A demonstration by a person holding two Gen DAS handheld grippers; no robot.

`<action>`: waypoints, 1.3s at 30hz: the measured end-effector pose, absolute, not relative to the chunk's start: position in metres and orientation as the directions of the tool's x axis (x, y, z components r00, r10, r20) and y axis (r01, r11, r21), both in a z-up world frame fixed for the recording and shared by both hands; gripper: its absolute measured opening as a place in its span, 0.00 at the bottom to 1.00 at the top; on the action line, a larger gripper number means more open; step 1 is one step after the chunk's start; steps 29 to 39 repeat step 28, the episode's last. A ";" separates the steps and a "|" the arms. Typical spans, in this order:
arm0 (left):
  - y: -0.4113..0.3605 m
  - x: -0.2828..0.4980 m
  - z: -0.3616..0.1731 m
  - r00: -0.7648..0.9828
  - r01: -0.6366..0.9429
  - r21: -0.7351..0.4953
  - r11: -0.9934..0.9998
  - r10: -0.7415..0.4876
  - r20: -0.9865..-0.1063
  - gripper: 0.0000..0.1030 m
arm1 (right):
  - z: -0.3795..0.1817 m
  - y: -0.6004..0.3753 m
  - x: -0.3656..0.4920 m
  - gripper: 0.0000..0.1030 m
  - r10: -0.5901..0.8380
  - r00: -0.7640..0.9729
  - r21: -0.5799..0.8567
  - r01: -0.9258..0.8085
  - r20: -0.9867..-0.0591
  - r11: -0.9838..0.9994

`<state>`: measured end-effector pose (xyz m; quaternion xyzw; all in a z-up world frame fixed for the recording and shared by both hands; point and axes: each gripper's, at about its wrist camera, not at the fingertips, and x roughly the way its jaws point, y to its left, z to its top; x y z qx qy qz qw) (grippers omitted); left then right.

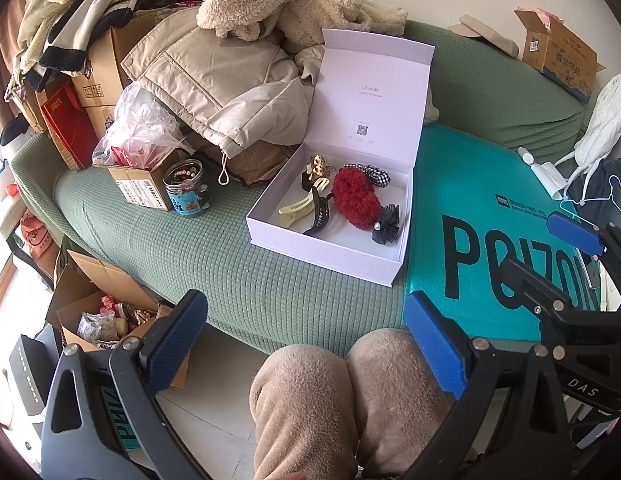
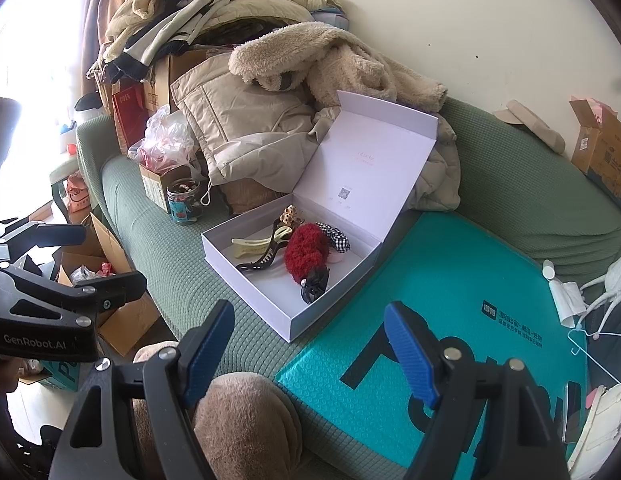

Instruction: Organize objects

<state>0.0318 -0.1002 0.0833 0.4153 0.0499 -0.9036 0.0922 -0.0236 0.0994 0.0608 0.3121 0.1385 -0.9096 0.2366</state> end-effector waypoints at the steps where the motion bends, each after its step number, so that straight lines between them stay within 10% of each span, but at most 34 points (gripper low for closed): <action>1: -0.100 0.031 0.083 -0.637 0.207 -0.013 -0.978 -0.124 -0.761 0.96 | 0.060 0.099 -0.024 0.76 -0.344 -0.692 -0.104 0.518 -0.634 -0.849; 39: -0.104 -0.013 0.055 -0.594 0.189 -0.017 -0.982 -0.101 -0.798 0.96 | 0.033 0.096 -0.066 0.76 -0.347 -0.639 -0.063 0.527 -0.686 -0.847</action>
